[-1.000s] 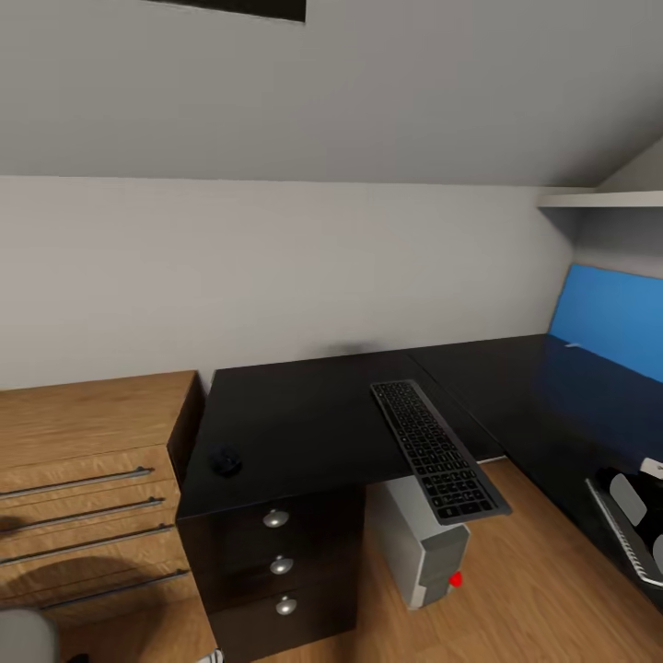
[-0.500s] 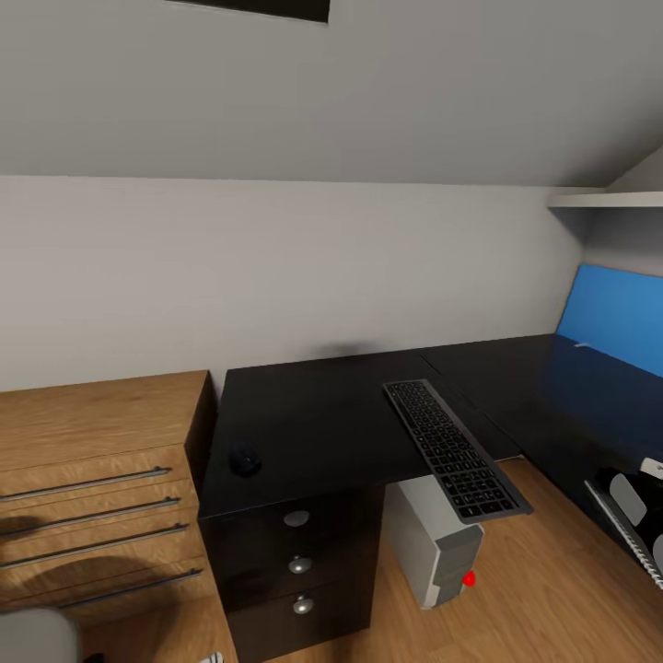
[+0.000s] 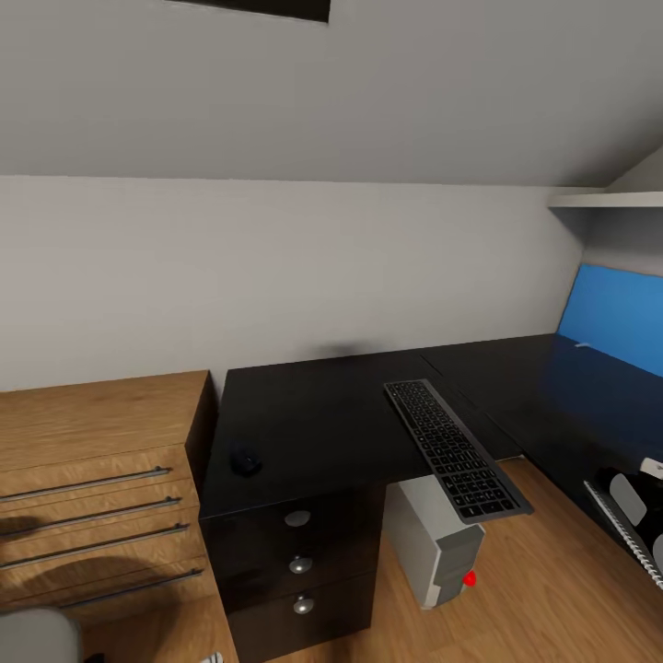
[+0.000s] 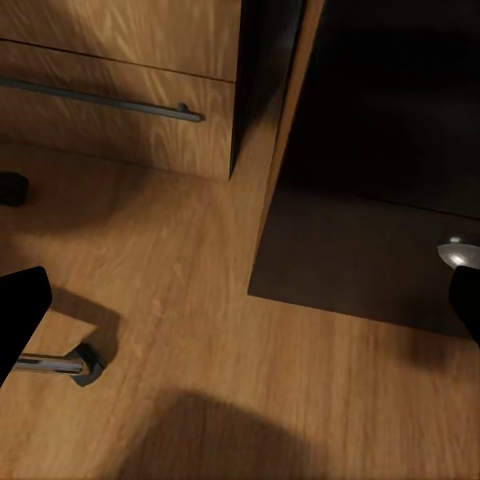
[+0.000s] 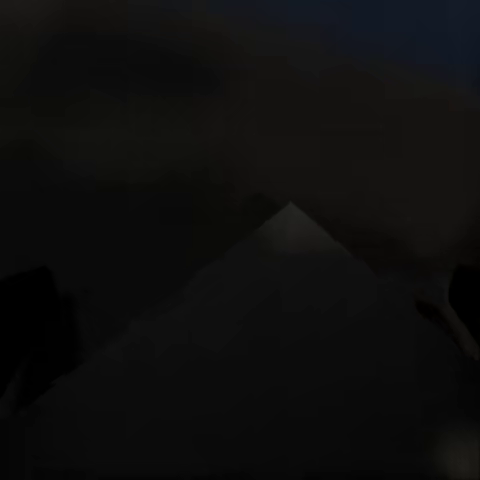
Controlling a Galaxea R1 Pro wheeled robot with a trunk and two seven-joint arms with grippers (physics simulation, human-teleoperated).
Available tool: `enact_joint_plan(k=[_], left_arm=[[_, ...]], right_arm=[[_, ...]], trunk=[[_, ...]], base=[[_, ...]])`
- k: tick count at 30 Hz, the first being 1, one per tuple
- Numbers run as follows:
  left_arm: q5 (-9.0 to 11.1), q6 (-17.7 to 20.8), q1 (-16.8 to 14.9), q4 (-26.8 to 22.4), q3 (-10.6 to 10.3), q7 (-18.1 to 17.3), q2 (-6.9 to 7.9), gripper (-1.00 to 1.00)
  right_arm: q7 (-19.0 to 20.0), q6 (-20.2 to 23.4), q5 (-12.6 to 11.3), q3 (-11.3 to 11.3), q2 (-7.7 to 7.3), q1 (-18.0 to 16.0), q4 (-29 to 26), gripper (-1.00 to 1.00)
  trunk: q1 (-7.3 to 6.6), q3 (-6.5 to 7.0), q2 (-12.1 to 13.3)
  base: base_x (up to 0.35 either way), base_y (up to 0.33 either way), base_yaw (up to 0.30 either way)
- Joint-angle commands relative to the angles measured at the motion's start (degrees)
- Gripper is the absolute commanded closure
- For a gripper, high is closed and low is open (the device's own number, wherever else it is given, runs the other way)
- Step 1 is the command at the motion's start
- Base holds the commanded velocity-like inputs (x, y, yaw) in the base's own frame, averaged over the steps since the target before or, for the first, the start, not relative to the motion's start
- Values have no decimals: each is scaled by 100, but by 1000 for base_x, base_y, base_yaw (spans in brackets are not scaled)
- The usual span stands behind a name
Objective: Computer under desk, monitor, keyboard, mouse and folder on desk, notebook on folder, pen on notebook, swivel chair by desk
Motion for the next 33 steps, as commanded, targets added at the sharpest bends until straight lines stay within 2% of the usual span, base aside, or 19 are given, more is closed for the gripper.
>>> enact_joint_plan(k=[1, 10, 20, 23, 26, 28, 33], left_arm=[[50, -35, -4, -7, -15, 14, 5, -100], [43, -31, -4, 89, -28, 8, -7, -100], [42, -36, -1, 97, -71, 19, -10, -100], [37, -37, -4, 148, -169, 30, -106, -100], [37, -37, -4, 148, -256, 30, -106, -100], [35, -37, -4, 152, -204, 25, -126, -100], [18, -37, -4, 286, -158, 17, -246, -100]], right_arm=[[-13, 48, -88, -3, 2, 3, 221, -100], [156, 32, -81, -21, 8, 3, -162, -100], [169, 94, -88, -19, 16, 3, -350, -100], [181, 190, -49, 14, 114, -2, -405, -100], [181, 286, -49, 14, 211, -2, -405, -100], [186, 235, -46, 15, 275, -2, -371, -100], [180, 125, 293, 8, 424, -5, -355, -100]], trunk=[[0, -5, -2], [0, -5, -2], [-22, 13, 38], [-21, 12, 37], [-21, 12, 37], [-21, 12, 37], [-21, 12, 37]], base=[[0, 0, 0], [0, 0, 0], [0, 0, 0], [0, 0, 0], [0, 0, 0], [0, 0, 0], [0, 0, 0]])
